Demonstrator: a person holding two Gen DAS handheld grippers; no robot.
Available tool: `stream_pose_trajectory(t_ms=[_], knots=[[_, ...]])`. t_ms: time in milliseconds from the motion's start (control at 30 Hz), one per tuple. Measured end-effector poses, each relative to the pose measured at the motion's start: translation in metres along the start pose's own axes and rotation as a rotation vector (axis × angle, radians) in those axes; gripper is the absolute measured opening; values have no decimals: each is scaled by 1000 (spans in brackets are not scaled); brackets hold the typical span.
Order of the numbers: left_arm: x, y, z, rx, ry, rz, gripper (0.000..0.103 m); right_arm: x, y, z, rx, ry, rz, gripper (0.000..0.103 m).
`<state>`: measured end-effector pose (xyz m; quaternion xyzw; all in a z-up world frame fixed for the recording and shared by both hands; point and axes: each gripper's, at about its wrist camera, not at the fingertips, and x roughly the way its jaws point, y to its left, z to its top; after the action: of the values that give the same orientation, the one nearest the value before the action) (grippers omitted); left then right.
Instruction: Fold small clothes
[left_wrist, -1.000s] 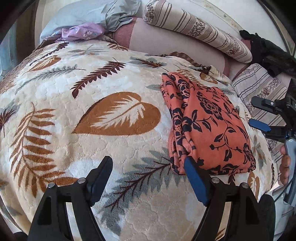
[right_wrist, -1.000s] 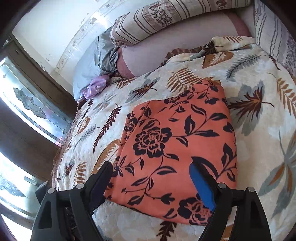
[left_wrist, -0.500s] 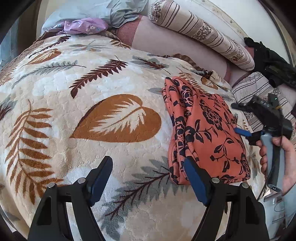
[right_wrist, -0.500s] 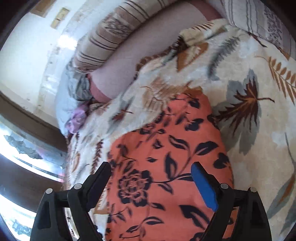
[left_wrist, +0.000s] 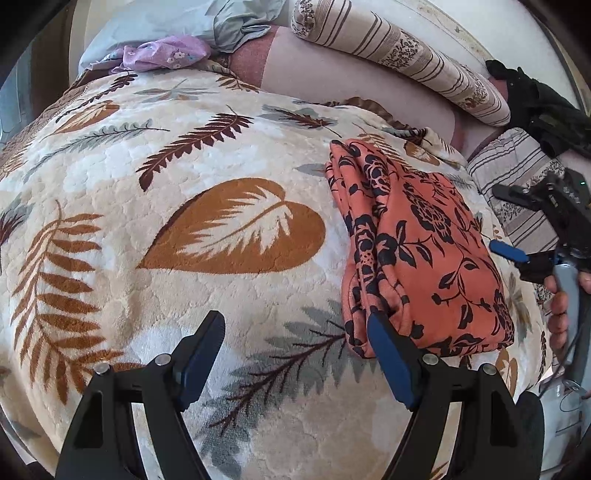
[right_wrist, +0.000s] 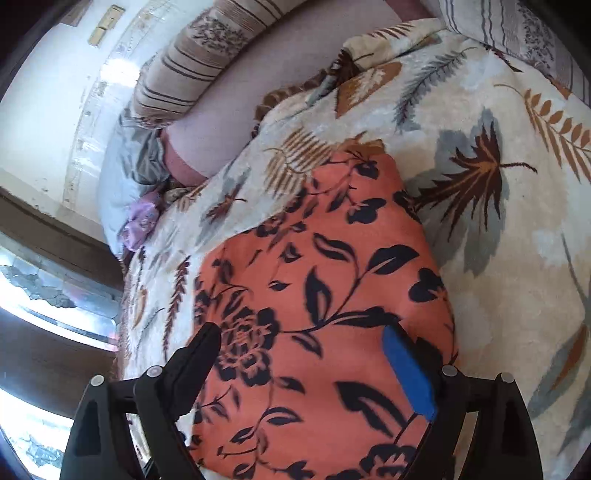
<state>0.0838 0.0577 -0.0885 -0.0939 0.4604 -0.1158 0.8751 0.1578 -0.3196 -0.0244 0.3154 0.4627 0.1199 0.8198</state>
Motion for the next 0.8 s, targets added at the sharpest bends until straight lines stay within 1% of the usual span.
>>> stream_pose_trajectory(t_ms=[67, 100, 133, 167, 200, 233, 267, 400, 533, 600, 633, 733, 800], knots=[[2, 0, -1, -7, 4, 2, 80, -13, 10, -17, -49, 4, 44, 91], [3, 1, -2, -13, 3, 1, 80, -15, 11, -27, -64, 21, 68, 91], [3, 1, -2, -18, 4, -3, 80, -13, 8, -38, -74, 46, 71, 91], [4, 0, -3, -22, 3, -2, 80, -6, 2, -49, -83, 88, 39, 91], [4, 0, -4, -23, 0, -1, 80, 1, -8, -60, -81, 135, -28, 91], [4, 0, -5, -21, -1, -2, 80, 2, -16, -68, -75, 141, -48, 91], [3, 0, -7, -20, -6, -4, 80, -7, -18, -75, -85, 101, -14, 91], [-7, 1, -14, -19, -59, -26, 80, -42, -17, -95, -122, 19, 17, 91], [-16, 4, -17, -38, -125, -45, 80, -62, -28, -117, -188, -41, -7, 91], [-15, 5, -19, -49, -127, -41, 80, -68, -41, -126, -186, -71, -6, 91], [-15, 6, -20, -53, -129, -36, 80, -73, -47, -130, -182, -94, -4, 91], [-17, 3, -23, -38, -142, -5, 80, -90, -57, -141, -220, -207, -22, 91], [-12, 0, -24, -21, -106, 44, 80, -98, -59, -142, -229, -258, -36, 91]])
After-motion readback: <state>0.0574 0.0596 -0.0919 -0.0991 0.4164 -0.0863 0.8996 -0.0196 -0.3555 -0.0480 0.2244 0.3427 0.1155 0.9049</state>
